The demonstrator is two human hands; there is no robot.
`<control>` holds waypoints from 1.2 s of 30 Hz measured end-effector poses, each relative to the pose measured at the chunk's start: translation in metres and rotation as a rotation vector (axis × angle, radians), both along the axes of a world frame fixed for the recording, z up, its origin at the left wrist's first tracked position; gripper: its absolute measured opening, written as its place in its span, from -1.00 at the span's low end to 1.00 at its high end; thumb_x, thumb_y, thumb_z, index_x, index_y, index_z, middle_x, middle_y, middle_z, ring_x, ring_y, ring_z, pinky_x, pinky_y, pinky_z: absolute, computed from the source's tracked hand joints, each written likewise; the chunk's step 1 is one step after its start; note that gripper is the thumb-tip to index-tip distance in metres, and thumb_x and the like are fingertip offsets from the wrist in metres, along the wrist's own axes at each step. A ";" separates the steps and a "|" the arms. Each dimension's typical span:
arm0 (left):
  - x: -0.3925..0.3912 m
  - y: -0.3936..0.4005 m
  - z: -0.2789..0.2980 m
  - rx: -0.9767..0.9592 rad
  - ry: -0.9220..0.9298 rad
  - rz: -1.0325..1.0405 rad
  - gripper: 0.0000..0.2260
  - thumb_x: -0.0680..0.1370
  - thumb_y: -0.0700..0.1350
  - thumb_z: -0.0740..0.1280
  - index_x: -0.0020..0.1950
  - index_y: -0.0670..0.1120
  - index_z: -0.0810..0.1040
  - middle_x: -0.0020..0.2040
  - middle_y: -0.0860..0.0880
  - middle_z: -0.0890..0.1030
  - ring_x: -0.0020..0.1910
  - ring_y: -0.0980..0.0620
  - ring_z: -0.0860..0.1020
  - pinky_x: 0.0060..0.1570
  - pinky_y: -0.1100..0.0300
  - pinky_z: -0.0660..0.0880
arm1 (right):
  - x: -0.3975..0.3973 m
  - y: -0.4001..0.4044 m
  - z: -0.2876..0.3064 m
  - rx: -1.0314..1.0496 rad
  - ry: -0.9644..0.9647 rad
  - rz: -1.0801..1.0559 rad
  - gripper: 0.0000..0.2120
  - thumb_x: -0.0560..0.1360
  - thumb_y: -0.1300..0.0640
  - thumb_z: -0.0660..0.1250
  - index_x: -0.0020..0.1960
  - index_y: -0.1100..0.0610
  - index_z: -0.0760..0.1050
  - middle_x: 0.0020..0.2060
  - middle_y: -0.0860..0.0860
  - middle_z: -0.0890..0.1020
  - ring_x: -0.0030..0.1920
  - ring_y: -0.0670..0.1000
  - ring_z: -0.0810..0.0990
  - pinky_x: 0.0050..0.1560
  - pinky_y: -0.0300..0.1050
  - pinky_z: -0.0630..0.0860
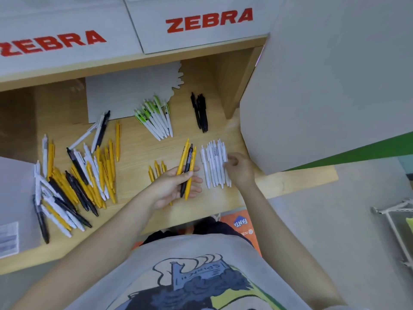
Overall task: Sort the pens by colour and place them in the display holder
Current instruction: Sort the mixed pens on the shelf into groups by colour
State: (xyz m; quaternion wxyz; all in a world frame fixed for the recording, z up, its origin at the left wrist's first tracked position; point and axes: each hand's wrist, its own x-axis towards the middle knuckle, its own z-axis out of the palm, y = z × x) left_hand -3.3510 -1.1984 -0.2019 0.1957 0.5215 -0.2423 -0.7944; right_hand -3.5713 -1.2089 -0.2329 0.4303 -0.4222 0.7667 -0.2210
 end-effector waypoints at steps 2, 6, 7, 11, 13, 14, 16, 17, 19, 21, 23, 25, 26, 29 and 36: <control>-0.005 -0.003 0.001 -0.003 0.023 -0.008 -0.73 0.61 -0.11 0.30 0.31 -0.09 0.54 0.04 -0.18 0.67 -0.07 -0.13 0.68 -0.06 0.02 0.64 | -0.001 0.001 0.001 -0.073 0.011 -0.018 -0.81 0.56 0.25 0.28 0.13 0.17 0.58 -0.07 0.03 0.61 -0.03 0.00 0.56 -0.16 -0.47 0.37; -0.015 -0.007 0.005 -0.030 0.004 -0.031 -0.71 0.60 -0.07 0.31 0.31 -0.09 0.54 -0.13 -0.11 0.65 -0.28 -0.05 0.60 -0.36 0.19 0.50 | 0.015 -0.004 0.025 -0.019 -0.324 -0.040 -0.82 0.57 0.07 0.32 0.00 0.13 0.66 -0.16 -0.03 0.66 -0.17 -0.07 0.60 -0.15 -0.24 0.51; -0.017 -0.008 0.004 -0.044 -0.002 -0.042 -0.71 0.60 -0.07 0.32 0.30 -0.10 0.54 -0.14 -0.12 0.64 -0.31 -0.03 0.58 -0.38 0.20 0.47 | 0.019 -0.005 0.031 0.022 -0.430 0.002 -0.79 0.56 0.01 0.34 -0.04 0.13 0.67 -0.21 -0.02 0.66 -0.20 -0.08 0.59 -0.18 -0.21 0.53; -0.016 -0.010 0.004 -0.093 -0.021 -0.092 -0.69 0.58 -0.04 0.33 0.27 -0.14 0.54 -0.14 -0.12 0.64 -0.31 -0.02 0.57 -0.38 0.21 0.44 | 0.028 -0.015 0.037 0.086 -0.582 0.094 -0.78 0.50 0.00 0.44 -0.22 0.13 0.59 -0.31 0.03 0.60 -0.19 -0.01 0.58 0.00 0.00 0.53; -0.013 -0.012 0.005 -0.119 -0.042 -0.121 -0.75 0.61 -0.06 0.31 0.22 -0.15 0.57 -0.17 -0.10 0.64 -0.30 -0.01 0.57 -0.36 0.21 0.44 | 0.029 -0.021 0.036 0.122 -0.575 0.110 -0.79 0.49 0.01 0.43 -0.25 0.11 0.56 -0.32 0.04 0.60 -0.19 0.00 0.57 0.11 0.07 0.53; -0.011 -0.012 0.006 -0.127 -0.055 -0.130 -0.78 0.62 -0.07 0.30 0.19 -0.14 0.58 -0.18 -0.09 0.63 -0.30 -0.01 0.57 -0.36 0.21 0.45 | 0.030 -0.023 0.036 0.139 -0.582 0.111 -0.80 0.50 0.03 0.42 -0.25 0.10 0.55 -0.32 0.04 0.60 -0.21 -0.01 0.56 0.13 0.07 0.54; -0.009 -0.013 0.006 -0.139 -0.093 -0.159 -0.83 0.63 -0.07 0.31 0.14 -0.12 0.59 -0.19 -0.09 0.63 -0.30 -0.01 0.58 -0.35 0.21 0.46 | 0.036 -0.027 0.039 0.139 -0.611 0.074 -0.84 0.53 0.10 0.37 -0.21 0.10 0.55 -0.31 0.03 0.61 -0.24 -0.01 0.57 0.12 0.07 0.55; -0.008 -0.013 0.006 -0.144 -0.113 -0.179 -0.85 0.63 -0.07 0.31 0.12 -0.11 0.59 -0.19 -0.08 0.64 -0.29 -0.01 0.58 -0.34 0.21 0.47 | 0.039 -0.031 0.041 0.119 -0.628 0.026 -0.87 0.54 0.12 0.35 -0.17 0.12 0.56 -0.28 0.04 0.62 -0.22 0.02 0.59 0.12 0.07 0.57; -0.007 -0.011 0.004 -0.137 -0.138 -0.192 -0.87 0.63 -0.07 0.32 0.09 -0.09 0.59 -0.19 -0.07 0.65 -0.28 0.00 0.59 -0.33 0.20 0.48 | 0.041 -0.040 0.042 0.063 -0.657 -0.099 -0.88 0.55 0.15 0.30 -0.06 0.19 0.56 -0.17 0.10 0.68 -0.10 0.09 0.65 0.09 0.03 0.59; -0.004 -0.008 0.002 -0.119 -0.148 -0.168 -0.88 0.64 -0.08 0.31 0.08 -0.10 0.58 -0.19 -0.07 0.65 -0.28 0.00 0.60 -0.32 0.19 0.49 | 0.036 -0.053 0.042 0.004 -0.722 -0.208 -0.84 0.56 0.18 0.24 0.03 0.26 0.52 -0.08 0.17 0.70 -0.02 0.12 0.69 0.08 -0.03 0.62; 0.001 -0.005 -0.001 -0.099 -0.163 -0.111 -0.86 0.65 -0.09 0.28 0.11 -0.12 0.58 -0.20 -0.08 0.64 -0.30 0.00 0.60 -0.33 0.19 0.48 | 0.030 -0.067 0.042 -0.032 -0.772 -0.263 -0.88 0.57 0.19 0.19 0.02 0.22 0.46 -0.13 0.19 0.69 -0.05 0.15 0.71 0.07 -0.02 0.62; 0.006 -0.002 -0.004 -0.085 -0.182 -0.022 -0.83 0.66 -0.09 0.26 0.15 -0.14 0.56 -0.21 -0.08 0.63 -0.32 0.00 0.60 -0.33 0.19 0.47 | 0.027 -0.078 0.043 0.009 -0.810 -0.316 -0.91 0.58 0.15 0.16 -0.02 0.16 0.41 -0.25 0.14 0.60 -0.25 0.10 0.68 -0.07 -0.03 0.61; 0.007 -0.002 -0.006 -0.078 -0.184 0.022 -0.82 0.66 -0.08 0.25 0.17 -0.14 0.55 -0.21 -0.09 0.62 -0.33 0.00 0.60 -0.33 0.18 0.46 | 0.026 -0.081 0.044 0.048 -0.803 -0.314 -0.90 0.60 0.12 0.15 -0.04 0.13 0.40 -0.33 0.09 0.53 -0.38 0.05 0.58 -0.22 -0.06 0.56; 0.007 -0.004 -0.009 -0.072 -0.167 0.111 -0.79 0.66 -0.06 0.25 0.20 -0.15 0.54 -0.22 -0.10 0.62 -0.34 -0.01 0.59 -0.36 0.19 0.45 | 0.026 -0.085 0.041 0.204 -0.684 -0.173 -0.85 0.63 0.04 0.16 -0.04 0.10 0.41 -0.40 0.03 0.42 -0.49 -0.05 0.30 -0.48 -0.17 0.28; 0.000 -0.009 -0.011 -0.106 -0.112 0.195 -0.80 0.66 -0.04 0.26 0.19 -0.13 0.55 -0.22 -0.10 0.63 -0.31 -0.02 0.61 -0.33 0.16 0.45 | 0.029 -0.105 0.034 0.221 -0.637 -0.085 -0.77 0.58 0.34 0.27 0.20 0.14 0.47 -0.20 0.13 0.58 -0.31 0.01 0.56 -0.27 -0.11 0.57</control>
